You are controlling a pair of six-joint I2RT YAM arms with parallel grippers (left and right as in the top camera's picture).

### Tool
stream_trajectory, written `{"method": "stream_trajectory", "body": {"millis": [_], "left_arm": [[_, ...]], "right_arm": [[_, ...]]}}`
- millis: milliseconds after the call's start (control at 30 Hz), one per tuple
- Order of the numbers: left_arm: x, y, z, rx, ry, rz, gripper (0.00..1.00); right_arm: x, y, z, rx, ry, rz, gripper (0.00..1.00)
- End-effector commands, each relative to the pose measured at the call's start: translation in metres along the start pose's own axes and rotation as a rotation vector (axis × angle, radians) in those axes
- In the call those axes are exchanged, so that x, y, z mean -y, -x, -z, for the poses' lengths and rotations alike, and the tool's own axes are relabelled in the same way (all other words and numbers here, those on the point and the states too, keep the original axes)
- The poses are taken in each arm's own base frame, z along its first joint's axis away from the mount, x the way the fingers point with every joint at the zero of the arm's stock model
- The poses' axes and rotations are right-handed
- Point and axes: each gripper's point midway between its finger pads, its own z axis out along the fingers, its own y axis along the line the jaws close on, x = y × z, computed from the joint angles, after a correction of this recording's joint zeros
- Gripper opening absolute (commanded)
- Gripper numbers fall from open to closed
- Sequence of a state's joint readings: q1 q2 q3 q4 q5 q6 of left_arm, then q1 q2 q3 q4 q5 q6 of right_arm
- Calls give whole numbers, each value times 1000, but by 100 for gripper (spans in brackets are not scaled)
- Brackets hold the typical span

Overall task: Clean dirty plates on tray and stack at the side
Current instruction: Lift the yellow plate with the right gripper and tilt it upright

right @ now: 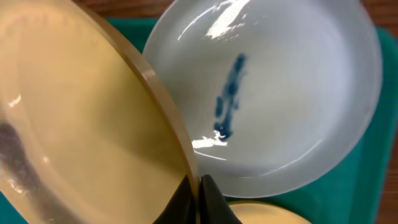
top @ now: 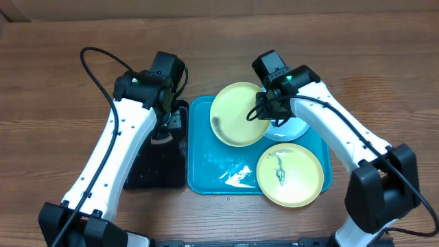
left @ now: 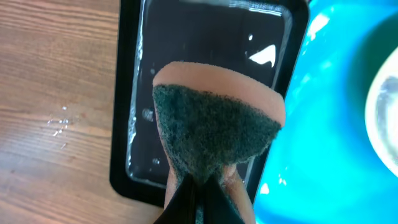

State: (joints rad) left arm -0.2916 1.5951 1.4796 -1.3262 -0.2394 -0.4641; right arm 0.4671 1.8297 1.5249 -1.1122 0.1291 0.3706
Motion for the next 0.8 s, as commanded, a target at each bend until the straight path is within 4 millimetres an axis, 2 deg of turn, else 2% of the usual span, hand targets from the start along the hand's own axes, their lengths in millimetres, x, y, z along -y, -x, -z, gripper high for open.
{"method": "stream_trajectory", "body": {"millis": [0, 167, 267, 400, 767], "left_arm": [[-3, 6, -4, 9, -6, 7, 4], [-1, 0, -23, -4, -4, 1, 5], [6, -10, -40, -31, -27, -1, 4], [9, -16, -54, -40, -39, 7, 5], [11, -15, -55, -38, -51, 7, 4]], "right_arm": [[8, 32, 66, 193, -11, 1, 4], [15, 29, 98, 224, -16, 89, 4], [27, 25, 106, 227, -66, 106, 4], [35, 20, 107, 209, -107, 115, 4], [26, 19, 117, 276, -237, 229, 4]]}}
